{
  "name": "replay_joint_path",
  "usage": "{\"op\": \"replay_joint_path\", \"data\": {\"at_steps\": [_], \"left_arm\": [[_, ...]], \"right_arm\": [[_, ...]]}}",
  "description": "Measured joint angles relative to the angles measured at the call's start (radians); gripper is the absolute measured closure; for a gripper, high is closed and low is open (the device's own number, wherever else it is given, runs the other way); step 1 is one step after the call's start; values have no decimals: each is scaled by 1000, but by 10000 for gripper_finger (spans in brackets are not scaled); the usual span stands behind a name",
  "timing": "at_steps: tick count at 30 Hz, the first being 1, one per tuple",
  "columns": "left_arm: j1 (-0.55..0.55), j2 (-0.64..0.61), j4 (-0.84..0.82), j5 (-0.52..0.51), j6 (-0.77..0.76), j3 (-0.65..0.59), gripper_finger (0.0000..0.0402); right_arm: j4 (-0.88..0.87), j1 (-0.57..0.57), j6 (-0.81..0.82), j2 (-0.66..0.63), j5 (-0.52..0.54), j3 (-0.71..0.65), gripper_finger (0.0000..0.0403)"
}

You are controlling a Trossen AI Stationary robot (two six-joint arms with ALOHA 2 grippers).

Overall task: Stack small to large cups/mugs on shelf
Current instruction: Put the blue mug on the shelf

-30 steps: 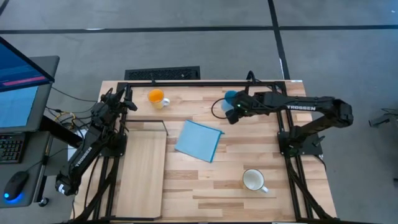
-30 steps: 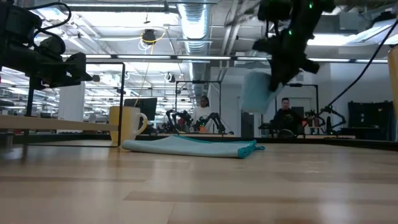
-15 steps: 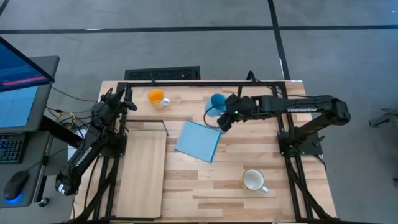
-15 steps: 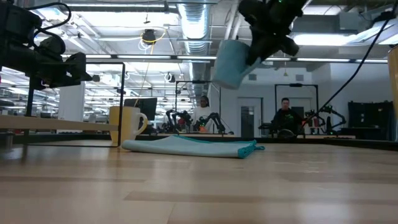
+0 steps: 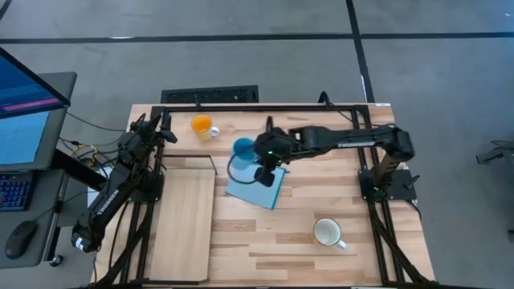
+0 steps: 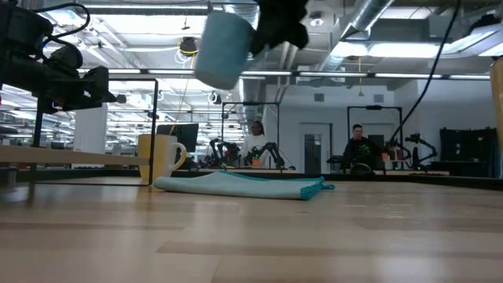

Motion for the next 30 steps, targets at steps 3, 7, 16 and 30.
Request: {"op": "replay_joint_path", "data": {"at_steps": [3,7,16,30], "left_arm": [[0,0,0,0,0,0,184],[0,0,0,0,0,0,184],[0,0,0,0,17,0,184],[0,4,0,0,16,0,184]], "right_arm": [[-34,17,-67,65,-19,101,344],[-60,34,-123,152,-26,203,344],[-51,45,-174,315,-59,360,344],[7,41,-209,573,-123,577,344]]}}
